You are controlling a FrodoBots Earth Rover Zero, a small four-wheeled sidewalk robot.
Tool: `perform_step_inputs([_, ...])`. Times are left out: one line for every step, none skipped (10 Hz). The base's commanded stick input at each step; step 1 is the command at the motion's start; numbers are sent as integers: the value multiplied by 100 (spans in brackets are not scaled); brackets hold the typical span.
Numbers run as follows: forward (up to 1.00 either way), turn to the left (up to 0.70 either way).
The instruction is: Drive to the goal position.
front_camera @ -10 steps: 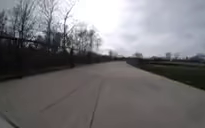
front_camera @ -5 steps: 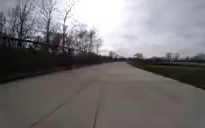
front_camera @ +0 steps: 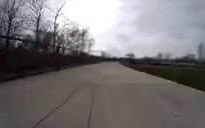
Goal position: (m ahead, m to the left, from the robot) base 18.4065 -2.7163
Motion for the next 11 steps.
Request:
perform_step_inputs([100,-18])
perform_step_inputs([100,-26])
perform_step_inputs([100,-34])
perform_step_inputs([100,-39])
perform_step_inputs([100,-39])
perform_step_inputs([100,-28])
perform_step_inputs([100,0])
perform_step_inputs([100,0])
perform_step_inputs([100,0])
perform_step_inputs([100,0])
perform_step_inputs([100,0])
